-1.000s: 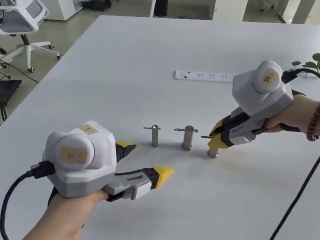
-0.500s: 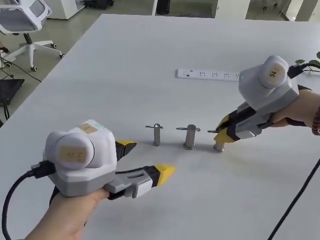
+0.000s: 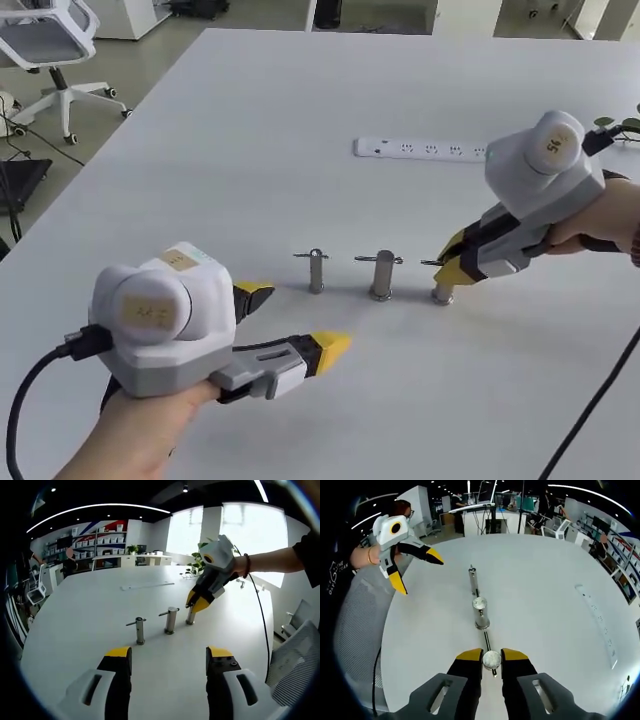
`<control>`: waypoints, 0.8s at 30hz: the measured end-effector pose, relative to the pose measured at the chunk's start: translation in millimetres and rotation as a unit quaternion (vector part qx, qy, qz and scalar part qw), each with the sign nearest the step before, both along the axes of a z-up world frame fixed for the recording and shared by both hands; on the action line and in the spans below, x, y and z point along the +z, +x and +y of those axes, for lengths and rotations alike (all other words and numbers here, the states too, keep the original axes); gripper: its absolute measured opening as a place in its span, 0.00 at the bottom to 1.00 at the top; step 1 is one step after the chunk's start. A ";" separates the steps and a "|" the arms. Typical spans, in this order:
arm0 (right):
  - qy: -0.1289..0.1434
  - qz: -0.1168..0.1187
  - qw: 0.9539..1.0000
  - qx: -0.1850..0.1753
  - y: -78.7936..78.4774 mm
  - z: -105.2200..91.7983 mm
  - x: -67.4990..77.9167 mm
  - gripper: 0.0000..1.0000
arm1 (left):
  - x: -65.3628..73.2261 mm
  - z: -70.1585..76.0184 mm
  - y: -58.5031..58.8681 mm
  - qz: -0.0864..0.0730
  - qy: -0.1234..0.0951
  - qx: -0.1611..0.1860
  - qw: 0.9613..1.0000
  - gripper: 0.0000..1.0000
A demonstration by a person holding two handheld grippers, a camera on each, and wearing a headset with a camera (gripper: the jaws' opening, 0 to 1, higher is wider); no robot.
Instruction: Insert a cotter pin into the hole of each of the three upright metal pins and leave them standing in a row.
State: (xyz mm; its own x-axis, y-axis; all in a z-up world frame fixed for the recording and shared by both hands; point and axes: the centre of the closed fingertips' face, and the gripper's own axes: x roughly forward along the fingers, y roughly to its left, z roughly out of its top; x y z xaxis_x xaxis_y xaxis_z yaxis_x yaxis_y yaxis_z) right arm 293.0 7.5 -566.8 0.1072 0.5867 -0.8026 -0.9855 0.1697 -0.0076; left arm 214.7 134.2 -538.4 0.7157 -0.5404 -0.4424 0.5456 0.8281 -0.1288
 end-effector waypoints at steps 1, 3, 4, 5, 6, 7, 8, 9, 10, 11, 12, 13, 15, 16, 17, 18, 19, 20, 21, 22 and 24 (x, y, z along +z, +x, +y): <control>0.000 0.000 1.000 0.001 0.0 0.2 -0.1 0.09 | 0.0 -0.2 0.1 0.000 0.000 0.000 1.000 0.59; 0.000 0.000 1.000 0.002 -0.3 0.4 -0.1 0.09 | 0.2 -0.5 0.1 0.000 0.001 -0.002 1.000 0.59; 0.001 0.001 1.000 0.002 -0.6 0.5 0.0 0.09 | 0.3 -0.8 -0.2 0.000 0.002 -0.002 1.000 0.60; 0.002 0.002 1.000 0.001 -0.6 0.5 0.0 0.09 | 0.1 -0.8 -0.5 0.000 0.004 -0.004 1.000 0.60; 0.003 0.003 1.000 0.000 -0.9 0.2 0.0 0.09 | -0.2 -0.6 -1.0 0.001 0.006 -0.005 1.000 0.60; 0.005 0.003 1.000 -0.001 -0.8 0.6 0.1 0.09 | -0.4 -0.3 -1.2 0.001 0.008 -0.006 1.000 0.60; 0.006 0.002 1.000 -0.001 -1.5 0.5 0.3 0.10 | -0.7 0.2 -1.4 0.002 0.009 -0.005 1.000 0.60; 0.007 0.002 1.000 -0.001 -1.3 1.2 0.7 0.10 | -1.0 0.6 -1.5 0.003 0.009 -0.005 1.000 0.60; 0.010 0.001 1.000 -0.003 -1.6 1.9 1.8 0.11 | -1.4 1.0 -1.8 0.004 0.010 -0.004 1.000 0.60; 0.010 0.001 1.000 -0.003 -1.7 2.4 2.4 0.12 | -1.8 1.1 -2.2 0.005 0.010 -0.005 1.000 0.60; 0.011 -0.001 1.000 -0.004 -2.2 2.8 3.7 0.14 | -2.0 1.1 -2.6 0.006 0.011 -0.005 1.000 0.60; 0.011 -0.003 1.000 -0.006 -1.8 3.1 4.4 0.17 | -1.9 1.3 -2.8 0.005 0.013 -0.005 1.000 0.60; 0.011 -0.009 1.000 -0.004 -2.6 3.4 7.0 0.20 | -1.3 1.7 -2.3 0.005 0.013 -0.004 1.000 0.60; 0.014 -0.011 1.000 -0.007 -2.8 3.6 9.1 0.20 | -0.8 1.9 -2.2 0.005 0.013 -0.004 1.000 0.60; 0.017 -0.010 1.000 -0.009 -3.0 3.9 10.6 0.20 | 0.0 2.0 -1.9 0.004 0.014 -0.004 1.000 0.60; 0.021 -0.013 1.000 -0.012 -1.0 3.5 9.5 0.20 | 0.7 2.1 -1.8 0.003 0.014 -0.004 1.000 0.60; 0.022 -0.014 1.000 -0.013 -0.4 3.2 9.5 0.21 | 1.3 2.2 -1.6 0.003 0.014 -0.004 1.000 0.60; 0.020 -0.020 1.000 -0.014 -0.1 1.8 10.3 0.21 | 1.8 2.6 -1.3 0.002 0.014 -0.004 1.000 0.60; 0.018 -0.023 0.999 -0.015 -0.3 0.8 11.8 0.22 | 2.4 2.9 -1.1 0.001 0.015 -0.005 1.000 0.60; 0.017 -0.026 0.999 -0.020 -1.0 -1.0 14.4 0.24 | 3.5 3.4 -1.1 0.000 0.017 -0.005 1.000 0.60; 0.023 -0.028 0.999 -0.029 -2.8 -2.5 18.8 0.27 | 5.5 4.3 -0.6 -0.003 0.019 -0.006 1.000 0.61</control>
